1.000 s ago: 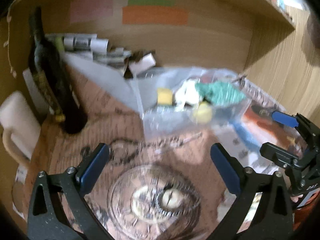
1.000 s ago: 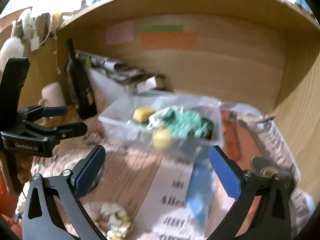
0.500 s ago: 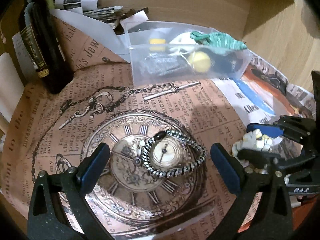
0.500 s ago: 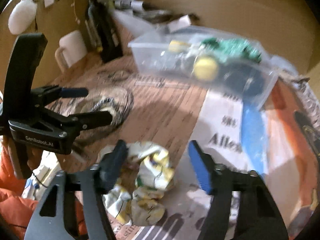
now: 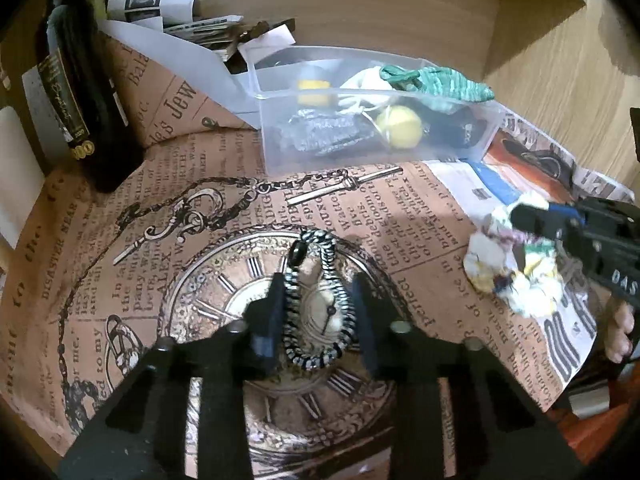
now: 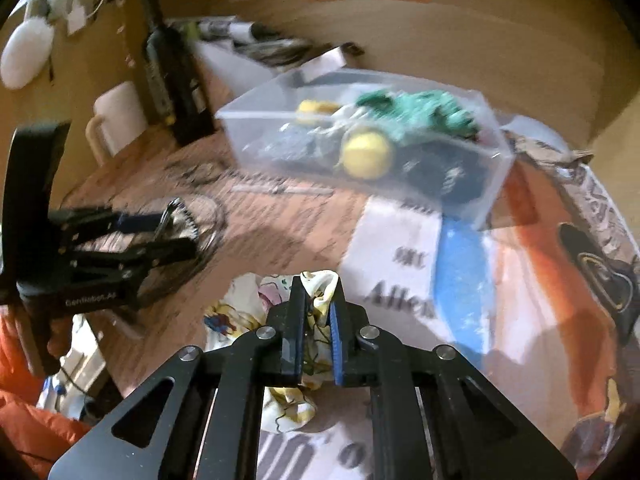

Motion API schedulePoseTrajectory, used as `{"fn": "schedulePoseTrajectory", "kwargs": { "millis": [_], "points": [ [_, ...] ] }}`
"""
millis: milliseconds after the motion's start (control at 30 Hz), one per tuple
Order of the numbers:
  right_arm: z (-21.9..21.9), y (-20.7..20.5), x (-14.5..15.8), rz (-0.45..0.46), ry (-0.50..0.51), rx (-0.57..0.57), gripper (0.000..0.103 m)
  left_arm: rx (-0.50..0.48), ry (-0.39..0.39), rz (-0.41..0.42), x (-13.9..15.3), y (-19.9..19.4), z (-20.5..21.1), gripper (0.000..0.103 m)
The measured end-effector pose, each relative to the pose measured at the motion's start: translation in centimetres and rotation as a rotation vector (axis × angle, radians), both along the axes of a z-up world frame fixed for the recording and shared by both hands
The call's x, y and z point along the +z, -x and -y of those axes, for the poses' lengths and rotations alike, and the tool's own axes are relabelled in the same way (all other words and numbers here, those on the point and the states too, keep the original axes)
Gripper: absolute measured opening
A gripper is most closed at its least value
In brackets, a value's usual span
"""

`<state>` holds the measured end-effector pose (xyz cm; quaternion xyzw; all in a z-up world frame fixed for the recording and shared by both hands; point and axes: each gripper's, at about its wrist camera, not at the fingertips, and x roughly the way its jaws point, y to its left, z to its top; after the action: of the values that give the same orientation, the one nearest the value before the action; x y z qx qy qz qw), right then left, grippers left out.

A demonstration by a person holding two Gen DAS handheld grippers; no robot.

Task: Organize soft objects
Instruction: 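Release the bracelet into the clear box with the left tool while the right releases the floral cloth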

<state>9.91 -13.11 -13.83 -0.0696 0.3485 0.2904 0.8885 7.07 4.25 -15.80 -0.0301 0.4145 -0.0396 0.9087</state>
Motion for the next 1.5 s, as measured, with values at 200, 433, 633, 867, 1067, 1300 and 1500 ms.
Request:
{"fn": "schedulePoseTrajectory", "kwargs": {
  "millis": [200,433,633,867,1067,1300,1500],
  "points": [
    [1.3,-1.0,1.8,0.052,-0.032,-0.050,0.009,0.007,0.003,0.037,1.3,-0.3,-0.3,0.014],
    [2.7,-1.9,4.9,0.152,-0.070,-0.099,0.009,0.003,-0.009,0.140,5.1,-1.3,-0.2,0.014],
    [3.2,-2.9,8.0,0.260,-0.103,-0.140,0.009,0.003,0.001,0.221,8.6,-3.5,-0.5,0.014],
    [2.4,-5.2,10.1,0.329,-0.118,-0.158,0.009,-0.008,0.017,0.237,10.4,-7.0,-0.5,0.014],
    [0.5,-8.7,9.3,0.292,-0.089,-0.131,0.009,-0.013,0.026,0.172,9.3,-10.7,-0.3,0.014],
    [-2.0,-11.6,7.1,0.234,-0.038,-0.092,0.009,-0.028,0.005,0.084,6.3,-14.3,0.4,0.015],
    [-2.9,-12.8,5.2,0.161,-0.001,-0.060,0.010,-0.043,-0.011,0.034,4.9,-15.8,1.2,0.028]
  ]
}}
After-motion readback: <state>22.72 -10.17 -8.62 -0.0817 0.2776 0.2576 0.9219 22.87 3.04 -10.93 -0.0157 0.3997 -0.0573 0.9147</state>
